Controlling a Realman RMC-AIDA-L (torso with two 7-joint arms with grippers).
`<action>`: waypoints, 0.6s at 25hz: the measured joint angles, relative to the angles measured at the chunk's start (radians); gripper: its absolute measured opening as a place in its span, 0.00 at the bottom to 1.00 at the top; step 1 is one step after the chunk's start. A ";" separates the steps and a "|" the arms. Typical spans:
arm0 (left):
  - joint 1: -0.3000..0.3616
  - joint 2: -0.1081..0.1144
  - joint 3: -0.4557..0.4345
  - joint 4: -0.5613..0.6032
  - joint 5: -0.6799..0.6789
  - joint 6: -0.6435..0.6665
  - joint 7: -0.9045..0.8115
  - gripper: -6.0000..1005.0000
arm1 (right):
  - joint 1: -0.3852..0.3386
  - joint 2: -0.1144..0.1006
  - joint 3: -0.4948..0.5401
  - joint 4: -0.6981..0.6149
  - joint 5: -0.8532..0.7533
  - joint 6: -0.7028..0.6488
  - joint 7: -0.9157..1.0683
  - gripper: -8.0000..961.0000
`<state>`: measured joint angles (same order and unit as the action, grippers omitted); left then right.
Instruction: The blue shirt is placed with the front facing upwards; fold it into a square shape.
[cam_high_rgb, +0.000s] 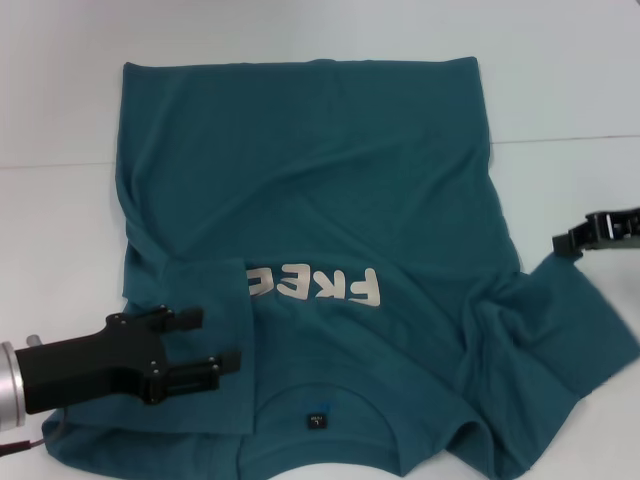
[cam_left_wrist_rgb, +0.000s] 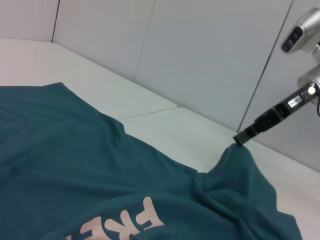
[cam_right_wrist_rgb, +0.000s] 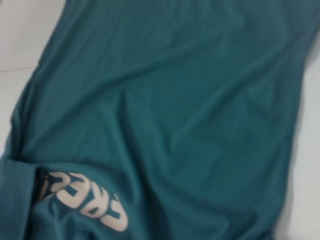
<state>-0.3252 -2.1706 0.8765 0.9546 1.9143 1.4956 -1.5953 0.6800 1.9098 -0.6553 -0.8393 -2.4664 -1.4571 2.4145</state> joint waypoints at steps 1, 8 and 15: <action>0.000 0.000 -0.001 0.000 0.000 0.000 0.000 0.86 | 0.005 0.001 -0.001 -0.015 -0.001 -0.010 0.006 0.01; 0.001 0.000 -0.010 -0.001 0.000 0.004 0.002 0.86 | 0.038 0.000 -0.002 -0.056 -0.030 -0.040 0.025 0.01; 0.003 0.000 -0.010 -0.001 0.000 0.004 0.003 0.86 | 0.068 0.005 -0.004 -0.059 -0.054 -0.064 0.026 0.01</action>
<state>-0.3222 -2.1705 0.8666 0.9540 1.9143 1.4999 -1.5918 0.7485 1.9143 -0.6592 -0.8983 -2.5206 -1.5209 2.4404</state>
